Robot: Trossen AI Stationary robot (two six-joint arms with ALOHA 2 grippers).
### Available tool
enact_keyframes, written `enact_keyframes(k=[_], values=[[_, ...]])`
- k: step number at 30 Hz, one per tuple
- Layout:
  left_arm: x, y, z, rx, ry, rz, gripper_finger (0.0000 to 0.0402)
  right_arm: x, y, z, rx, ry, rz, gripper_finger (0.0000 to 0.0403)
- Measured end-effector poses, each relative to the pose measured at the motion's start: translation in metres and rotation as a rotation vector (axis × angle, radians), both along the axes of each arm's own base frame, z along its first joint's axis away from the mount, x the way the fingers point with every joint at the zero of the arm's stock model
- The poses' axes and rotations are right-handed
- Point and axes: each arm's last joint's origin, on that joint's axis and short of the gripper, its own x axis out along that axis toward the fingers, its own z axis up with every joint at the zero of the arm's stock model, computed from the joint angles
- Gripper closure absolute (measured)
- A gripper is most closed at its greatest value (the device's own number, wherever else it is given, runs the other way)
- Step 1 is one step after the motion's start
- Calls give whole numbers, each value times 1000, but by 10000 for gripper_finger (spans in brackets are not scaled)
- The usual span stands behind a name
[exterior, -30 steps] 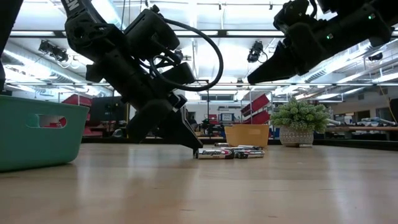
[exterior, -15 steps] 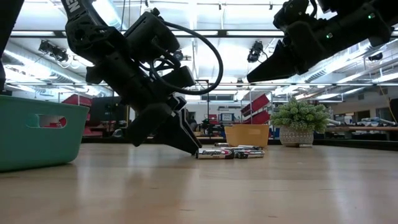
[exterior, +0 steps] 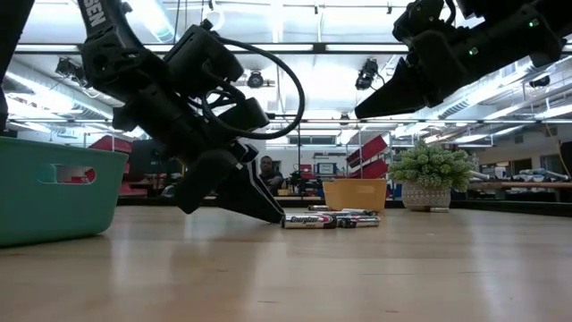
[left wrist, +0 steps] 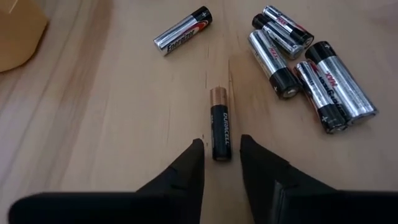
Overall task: Sort batteries
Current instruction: Put the black battery into the yellow bin
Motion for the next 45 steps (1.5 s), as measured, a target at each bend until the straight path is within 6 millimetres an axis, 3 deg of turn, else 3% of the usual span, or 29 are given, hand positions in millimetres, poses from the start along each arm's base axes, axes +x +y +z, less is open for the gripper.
enact_keyframes(k=[12, 35, 45], values=[[-9, 1, -6, -6, -16, 9, 395, 0, 0, 0, 2, 0, -1, 266], [-6, 1, -2, -16, -68, 8, 401, 0, 0, 0, -1, 1, 0, 266], [-5, 2, 27, 22, -173, 0, 401, 1, -1, 1, -5, -7, -3, 266]])
